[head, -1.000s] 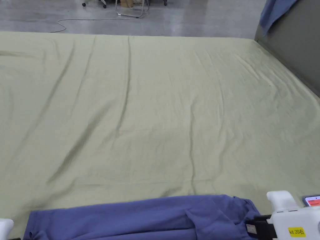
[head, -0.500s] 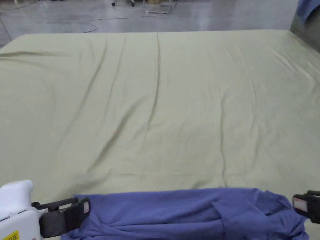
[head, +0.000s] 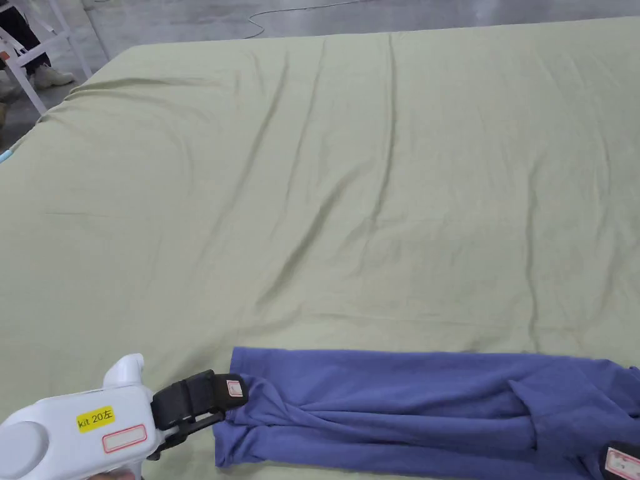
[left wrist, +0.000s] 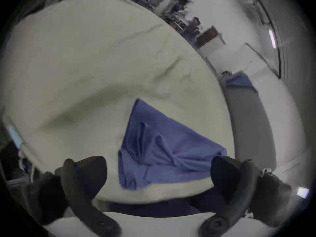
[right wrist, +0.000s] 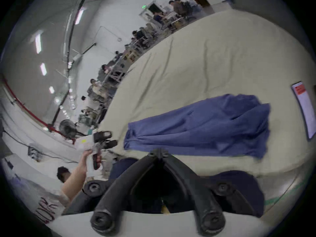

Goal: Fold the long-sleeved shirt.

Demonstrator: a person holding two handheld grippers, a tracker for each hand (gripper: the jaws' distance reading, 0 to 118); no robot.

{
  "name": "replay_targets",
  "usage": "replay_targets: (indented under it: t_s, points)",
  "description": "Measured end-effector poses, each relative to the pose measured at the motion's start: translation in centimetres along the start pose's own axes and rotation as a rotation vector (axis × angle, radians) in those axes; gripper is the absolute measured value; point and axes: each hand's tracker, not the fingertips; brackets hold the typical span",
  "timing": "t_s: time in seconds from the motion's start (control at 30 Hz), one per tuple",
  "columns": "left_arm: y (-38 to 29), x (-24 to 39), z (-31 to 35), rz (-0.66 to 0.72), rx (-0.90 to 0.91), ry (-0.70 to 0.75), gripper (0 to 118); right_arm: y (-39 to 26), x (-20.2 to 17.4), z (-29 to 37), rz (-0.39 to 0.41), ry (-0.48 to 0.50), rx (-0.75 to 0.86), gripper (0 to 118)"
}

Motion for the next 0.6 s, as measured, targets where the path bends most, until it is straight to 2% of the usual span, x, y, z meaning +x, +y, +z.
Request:
replay_targets:
  t_s: [0.07, 0.13, 0.2, 0.3, 0.33, 0.37, 0.4, 0.43, 0.47, 0.6]
  points:
    - [0.9, -1.8, -2.7, 0.017, -0.068, 0.013, 118, 0.2, 0.0, -1.2, 0.013, 0.037, -0.025, 0]
    - [1.3, -1.8, -4.8, 0.067, -0.171, -0.043, 118, 0.1, 0.1, -2.0, 0.007, 0.071, -0.05, 0]
    - [1.3, -0.5, -5.2, 0.064, -0.084, -0.091, 118, 0.1, 0.0, -2.8, 0.002, 0.098, -0.062, 0]
    - [2.1, -0.6, -7.0, 0.124, -0.15, -0.23, 110, -0.1, -0.1, -3.4, -0.004, 0.139, -0.07, 0]
    - [2.0, -0.7, -8.5, 0.175, -0.175, -0.268, 95, 0.0, -0.4, -3.8, -0.005, 0.144, -0.077, 0]
    - [1.8, -0.4, -10.3, 0.195, -0.19, -0.224, 56, 0.0, -0.5, -4.1, -0.005, 0.151, -0.083, 0]
    - [1.5, -0.4, -11.8, 0.173, -0.209, -0.108, 14, 0.0, -0.6, -4.3, 0.001, 0.149, -0.089, 0]
    - [2.1, -1.1, -12.6, 0.203, -0.312, -0.134, 14, 0.0, -0.9, -4.4, 0.014, 0.136, -0.098, 0]
    - [2.6, -1.5, -11.5, 0.226, -0.206, -0.217, 14, 0.0, -1.3, -4.7, 0.029, 0.111, -0.106, 0]
    - [2.0, -0.7, -8.1, 0.09, -0.18, -0.187, 12, 0.0, -1.9, -4.7, 0.032, 0.088, -0.117, 0]
